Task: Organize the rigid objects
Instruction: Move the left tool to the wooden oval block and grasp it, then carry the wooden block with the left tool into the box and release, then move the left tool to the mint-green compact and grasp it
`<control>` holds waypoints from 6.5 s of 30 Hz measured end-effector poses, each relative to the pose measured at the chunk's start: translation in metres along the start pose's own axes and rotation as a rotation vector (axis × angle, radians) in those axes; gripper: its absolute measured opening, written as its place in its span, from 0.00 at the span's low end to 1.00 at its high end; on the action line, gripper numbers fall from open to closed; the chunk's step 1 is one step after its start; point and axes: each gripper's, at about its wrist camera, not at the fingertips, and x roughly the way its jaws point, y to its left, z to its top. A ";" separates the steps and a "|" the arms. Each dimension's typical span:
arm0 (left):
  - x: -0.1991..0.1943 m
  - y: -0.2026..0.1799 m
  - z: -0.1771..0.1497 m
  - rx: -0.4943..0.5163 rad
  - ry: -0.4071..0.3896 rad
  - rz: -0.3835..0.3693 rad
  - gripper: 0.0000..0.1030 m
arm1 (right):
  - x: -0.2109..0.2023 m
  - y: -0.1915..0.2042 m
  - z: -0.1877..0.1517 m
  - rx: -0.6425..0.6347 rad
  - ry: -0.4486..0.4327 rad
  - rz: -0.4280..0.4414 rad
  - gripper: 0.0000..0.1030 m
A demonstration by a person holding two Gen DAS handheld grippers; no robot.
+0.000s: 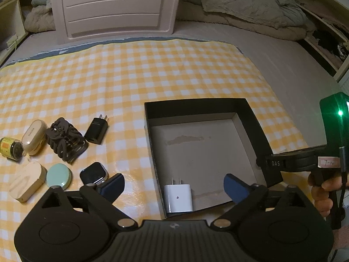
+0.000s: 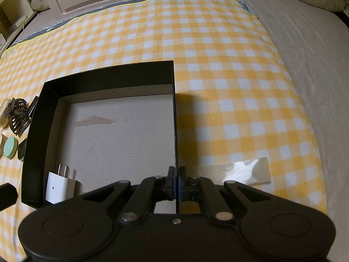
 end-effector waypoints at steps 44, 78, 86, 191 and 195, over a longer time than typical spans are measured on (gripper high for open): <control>0.012 0.225 -0.011 -0.637 0.036 0.413 1.00 | 0.000 -0.001 0.000 -0.004 0.002 0.002 0.03; 0.035 0.221 0.007 -0.619 0.055 0.455 0.90 | 0.004 -0.009 0.003 0.000 0.010 0.003 0.03; -0.005 0.185 0.029 -0.479 -0.084 0.357 0.90 | 0.006 -0.008 0.004 0.000 0.010 0.004 0.03; 0.013 -0.038 -0.007 0.012 -0.019 -0.096 0.97 | 0.013 -0.024 0.015 0.020 0.020 0.047 0.04; 0.002 -0.030 -0.004 0.019 -0.028 -0.095 0.97 | 0.013 -0.025 0.016 0.020 0.020 0.046 0.04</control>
